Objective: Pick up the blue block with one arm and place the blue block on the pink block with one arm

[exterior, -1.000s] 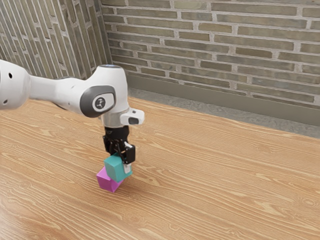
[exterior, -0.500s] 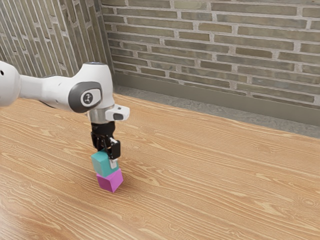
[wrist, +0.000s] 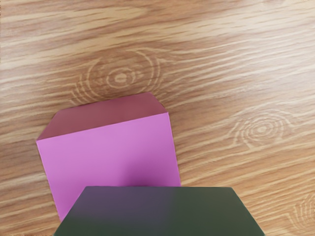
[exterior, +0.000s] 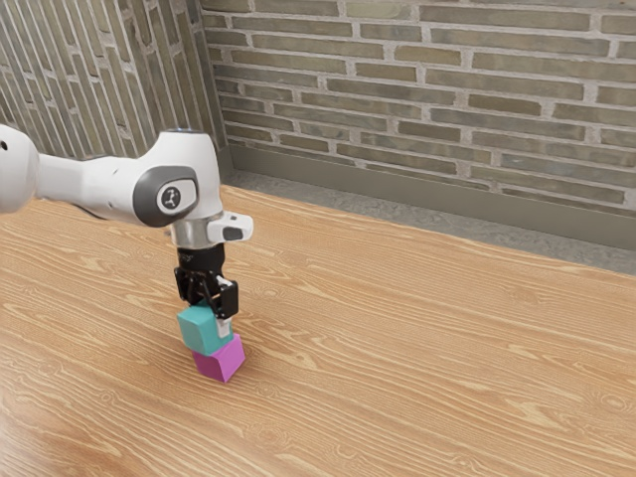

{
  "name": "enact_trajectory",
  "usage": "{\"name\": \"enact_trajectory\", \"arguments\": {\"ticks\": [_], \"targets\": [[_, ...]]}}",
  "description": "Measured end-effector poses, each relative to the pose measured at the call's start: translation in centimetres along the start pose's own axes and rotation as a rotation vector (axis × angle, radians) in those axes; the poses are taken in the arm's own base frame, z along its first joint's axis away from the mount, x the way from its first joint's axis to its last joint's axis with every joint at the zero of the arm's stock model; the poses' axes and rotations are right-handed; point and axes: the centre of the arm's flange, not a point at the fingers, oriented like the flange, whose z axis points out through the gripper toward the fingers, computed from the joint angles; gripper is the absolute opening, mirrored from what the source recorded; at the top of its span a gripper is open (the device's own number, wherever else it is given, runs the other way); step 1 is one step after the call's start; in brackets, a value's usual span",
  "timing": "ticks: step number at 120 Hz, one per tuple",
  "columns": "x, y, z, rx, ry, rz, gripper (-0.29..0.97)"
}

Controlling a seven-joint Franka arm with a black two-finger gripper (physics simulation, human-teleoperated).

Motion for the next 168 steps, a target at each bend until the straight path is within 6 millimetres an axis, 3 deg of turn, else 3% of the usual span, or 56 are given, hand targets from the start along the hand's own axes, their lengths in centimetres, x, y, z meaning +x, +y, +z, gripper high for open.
{"name": "enact_trajectory", "arguments": {"ticks": [65,92,116,143,152,161,168], "targets": [[0.2,-1.3,0.6,-0.024,-0.001,-0.132,0.37],[0.3,-1.1,0.7,-0.002,-0.003,-0.139,0.56],[0.2,-1.0,-1.1,0.027,0.026,-0.105,0.63],[-1.3,1.9,-6.4,0.066,0.11,0.062,0.66],[-1.5,3.9,-8.6,0.122,0.13,0.147,0.67],[-1.2,6.7,-12.7,0.195,0.165,0.235,0.67],[-1.3,7.5,-15.4,0.231,0.181,0.279,0.67]]}}
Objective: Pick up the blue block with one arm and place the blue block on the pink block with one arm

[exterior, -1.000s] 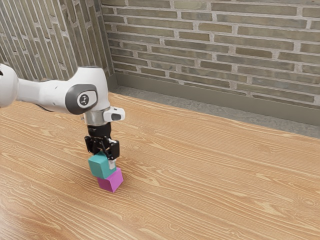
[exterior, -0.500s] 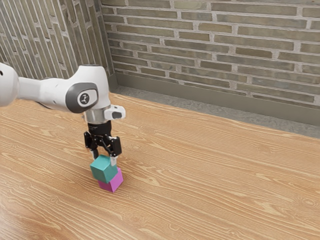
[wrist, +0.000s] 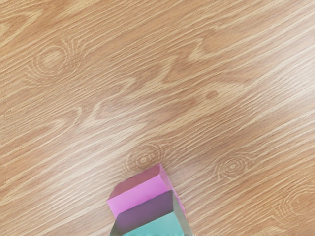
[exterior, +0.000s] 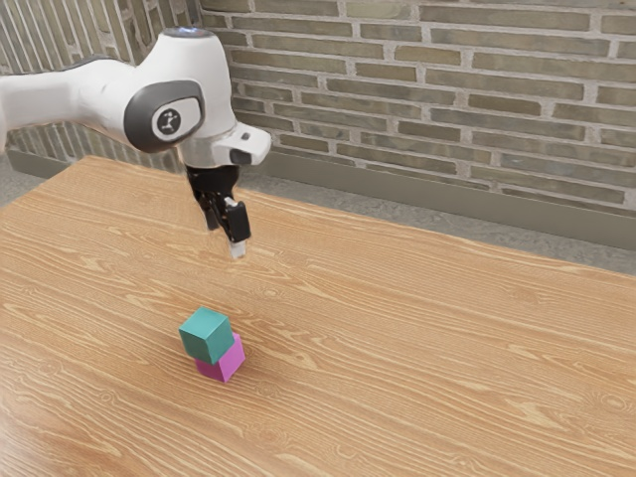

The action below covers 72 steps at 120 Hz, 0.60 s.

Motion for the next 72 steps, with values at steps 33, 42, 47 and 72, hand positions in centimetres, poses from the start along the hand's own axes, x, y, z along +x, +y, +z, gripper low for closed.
{"name": "enact_trajectory", "arguments": {"ticks": [33,42,47,72], "targets": [[0.8,1.7,-10.5,0.059,0.036,0.206,0.68],[0.6,1.8,-11.4,0.059,0.022,0.247,0.68],[0.4,1.6,-12.3,0.061,0.025,0.261,0.68],[-0.2,1.4,-12.9,0.053,0.0,0.338,0.68]]}}
